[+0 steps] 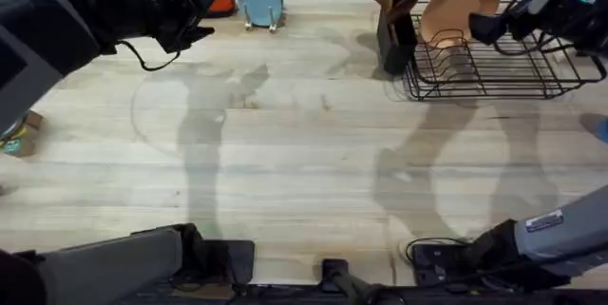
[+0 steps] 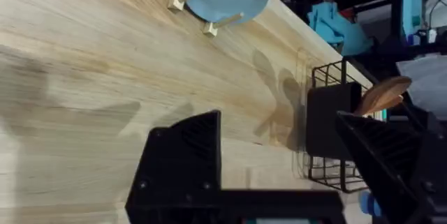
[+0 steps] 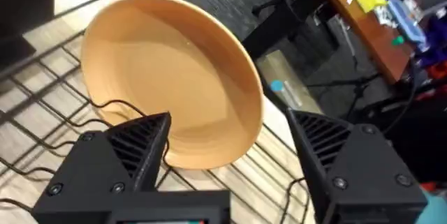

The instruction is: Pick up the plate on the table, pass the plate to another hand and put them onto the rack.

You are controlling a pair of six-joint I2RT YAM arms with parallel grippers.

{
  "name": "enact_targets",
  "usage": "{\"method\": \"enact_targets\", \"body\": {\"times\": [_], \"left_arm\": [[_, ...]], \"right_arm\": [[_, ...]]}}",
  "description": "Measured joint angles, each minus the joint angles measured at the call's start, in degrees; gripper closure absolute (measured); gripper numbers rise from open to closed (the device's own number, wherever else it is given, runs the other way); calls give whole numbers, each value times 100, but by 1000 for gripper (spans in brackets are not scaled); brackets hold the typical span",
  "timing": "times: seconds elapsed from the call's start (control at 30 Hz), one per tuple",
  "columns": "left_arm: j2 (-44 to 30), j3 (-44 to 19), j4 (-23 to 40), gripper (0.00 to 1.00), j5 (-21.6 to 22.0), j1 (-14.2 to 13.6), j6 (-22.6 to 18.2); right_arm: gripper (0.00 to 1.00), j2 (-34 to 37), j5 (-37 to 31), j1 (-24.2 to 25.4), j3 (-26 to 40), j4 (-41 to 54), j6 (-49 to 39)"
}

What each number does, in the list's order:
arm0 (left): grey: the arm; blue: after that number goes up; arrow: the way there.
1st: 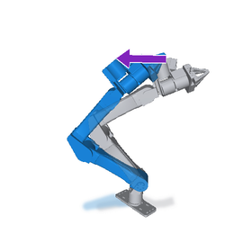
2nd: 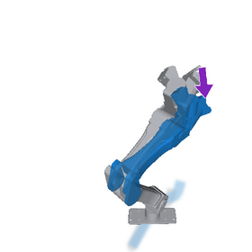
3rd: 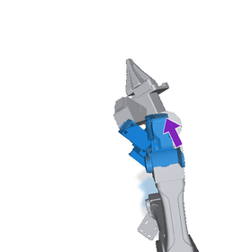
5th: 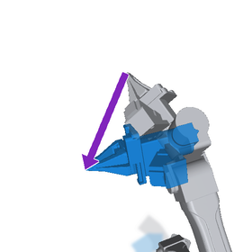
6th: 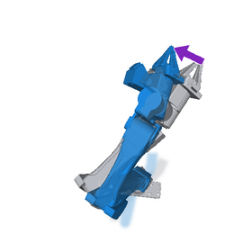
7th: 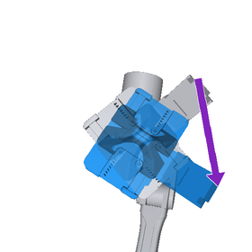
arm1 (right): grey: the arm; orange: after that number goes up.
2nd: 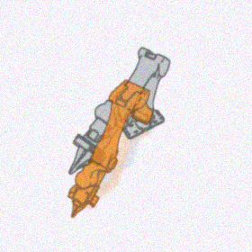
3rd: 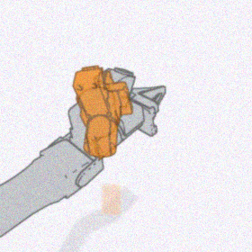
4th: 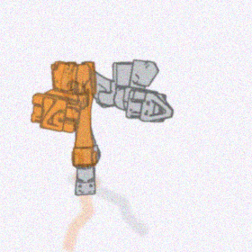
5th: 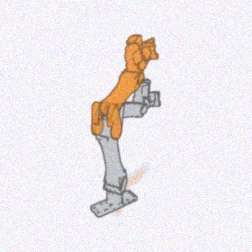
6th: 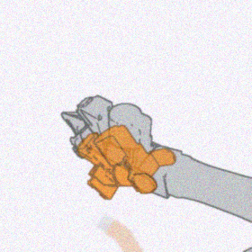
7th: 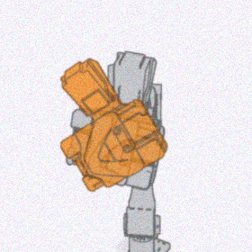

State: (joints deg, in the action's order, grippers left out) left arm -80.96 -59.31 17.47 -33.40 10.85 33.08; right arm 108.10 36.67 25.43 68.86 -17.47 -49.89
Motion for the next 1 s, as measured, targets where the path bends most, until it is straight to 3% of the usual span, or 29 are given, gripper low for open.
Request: {"method": "enact_targets", "body": {"times": [0.2, 0.43, 0.77, 1.0], "left_arm": [[1, 0, -12, 5, 128, 0, 2], [1, 0, -14, 5, 185, 0, -140], [3, 0, -13, 6, 209, -45, -929], [475, 0, -11, 5, 270, -414, -1574]], "right_arm": [[3, -516, -2, 153, -2, 329, 790], [3, -1322, -320, 104, -2, 1691, 1098], [4, -2625, -921, -297, -2, 3513, 1583], [4, -3364, -997, -734, -2, 4295, 2393]]}}
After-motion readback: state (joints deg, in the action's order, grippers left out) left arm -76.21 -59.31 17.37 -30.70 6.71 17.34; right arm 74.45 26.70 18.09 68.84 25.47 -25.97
